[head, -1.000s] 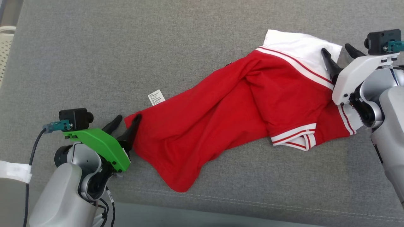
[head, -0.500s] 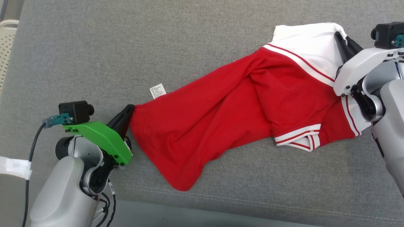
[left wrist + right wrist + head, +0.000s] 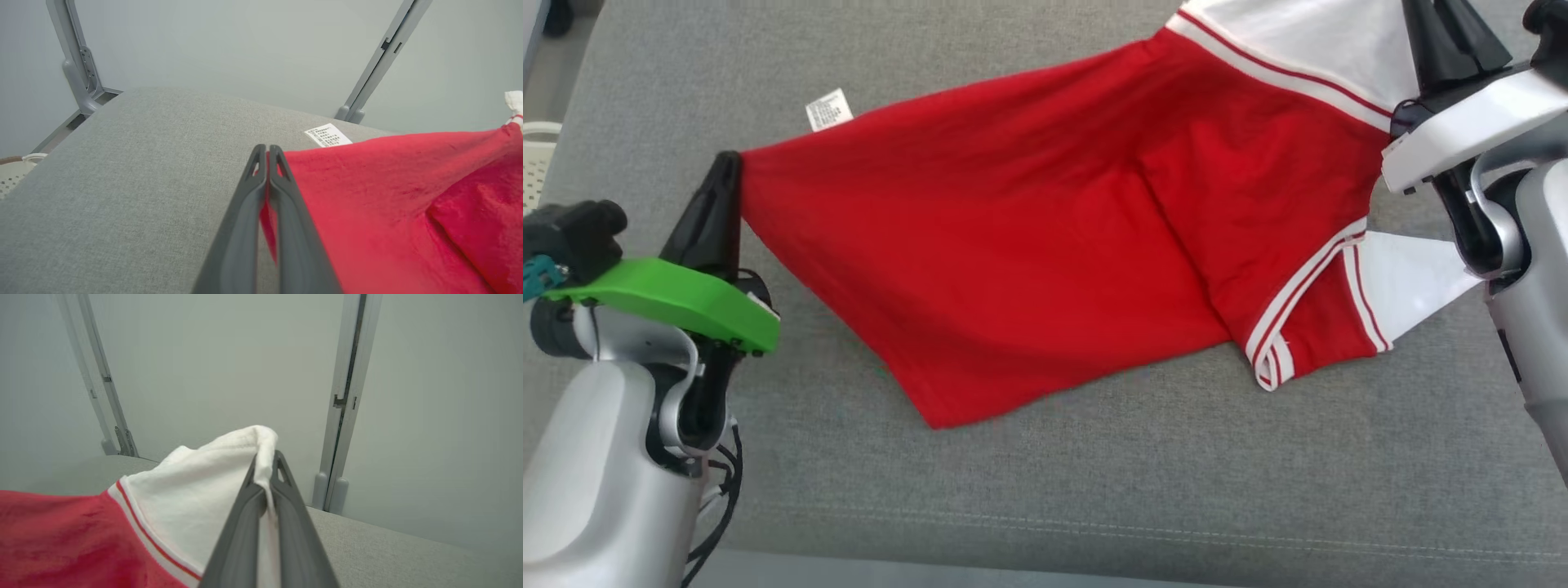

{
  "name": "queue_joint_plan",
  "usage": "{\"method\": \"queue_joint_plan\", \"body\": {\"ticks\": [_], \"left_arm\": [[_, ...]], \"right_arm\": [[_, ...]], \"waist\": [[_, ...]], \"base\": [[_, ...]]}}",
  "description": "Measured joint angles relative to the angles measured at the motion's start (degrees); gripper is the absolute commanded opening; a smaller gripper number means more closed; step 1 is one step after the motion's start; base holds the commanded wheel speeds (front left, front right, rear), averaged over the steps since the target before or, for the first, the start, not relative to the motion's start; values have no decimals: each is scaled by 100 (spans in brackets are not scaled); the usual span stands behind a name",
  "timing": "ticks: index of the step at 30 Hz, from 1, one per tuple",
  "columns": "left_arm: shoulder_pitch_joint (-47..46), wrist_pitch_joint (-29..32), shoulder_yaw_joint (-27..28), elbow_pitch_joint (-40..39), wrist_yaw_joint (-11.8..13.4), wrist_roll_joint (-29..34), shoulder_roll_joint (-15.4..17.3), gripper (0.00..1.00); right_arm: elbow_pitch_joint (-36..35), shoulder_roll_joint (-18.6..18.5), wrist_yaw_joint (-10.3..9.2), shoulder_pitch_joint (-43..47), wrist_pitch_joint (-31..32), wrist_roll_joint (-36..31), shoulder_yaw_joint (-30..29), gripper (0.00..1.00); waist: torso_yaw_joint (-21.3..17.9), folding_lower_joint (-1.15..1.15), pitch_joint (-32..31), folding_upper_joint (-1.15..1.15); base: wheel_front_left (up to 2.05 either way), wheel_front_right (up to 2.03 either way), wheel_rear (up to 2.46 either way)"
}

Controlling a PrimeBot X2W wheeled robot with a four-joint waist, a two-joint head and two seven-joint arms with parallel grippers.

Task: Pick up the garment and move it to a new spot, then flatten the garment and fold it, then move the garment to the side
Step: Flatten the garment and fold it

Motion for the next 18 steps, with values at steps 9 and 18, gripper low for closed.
{"method": "queue_joint_plan", "body": {"ticks": [9,18], "left_arm": [[-204,223,153,-995,364,323,455,0],[-674,699,263,-1768,604,528,862,0]], "right_arm": [[-1407,-116,0,239,519,-325,-237,0],[-2283,-457,0,171,1177,-471,-426,0]], "waist": [[-351,0,-421,0],[-661,0,-943,0]], "base": [[0,0,0],[0,0,0]]}}
